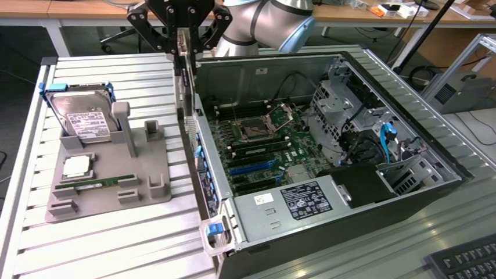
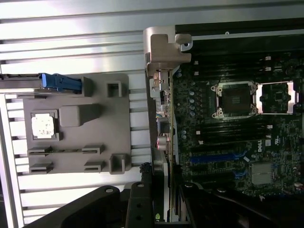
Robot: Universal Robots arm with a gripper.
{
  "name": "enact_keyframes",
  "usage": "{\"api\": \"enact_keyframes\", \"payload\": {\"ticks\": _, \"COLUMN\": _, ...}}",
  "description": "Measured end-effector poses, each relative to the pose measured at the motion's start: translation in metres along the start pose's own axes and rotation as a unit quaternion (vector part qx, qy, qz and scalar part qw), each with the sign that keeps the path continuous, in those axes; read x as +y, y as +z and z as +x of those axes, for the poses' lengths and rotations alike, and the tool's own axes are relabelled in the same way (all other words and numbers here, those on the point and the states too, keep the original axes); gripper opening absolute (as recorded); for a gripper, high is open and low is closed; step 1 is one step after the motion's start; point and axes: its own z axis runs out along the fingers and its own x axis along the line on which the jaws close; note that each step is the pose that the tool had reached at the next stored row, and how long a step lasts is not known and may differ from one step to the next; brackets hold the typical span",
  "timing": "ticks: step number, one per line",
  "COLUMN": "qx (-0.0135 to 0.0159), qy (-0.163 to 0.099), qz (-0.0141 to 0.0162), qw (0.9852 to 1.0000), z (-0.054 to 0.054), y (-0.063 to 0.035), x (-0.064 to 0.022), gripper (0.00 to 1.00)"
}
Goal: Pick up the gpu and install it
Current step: 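Pick up the gpu and move the gpu toward the slot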
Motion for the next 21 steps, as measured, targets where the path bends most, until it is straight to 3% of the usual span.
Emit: {"api": "enact_keyframes", "payload": {"ticks": 21, "qx": 0.0, "qy": 0.0, "qz": 0.0, "qw": 1.0, "z": -0.0065, "y": 0.0002, "x": 0.0005, "gripper": 0.27}}
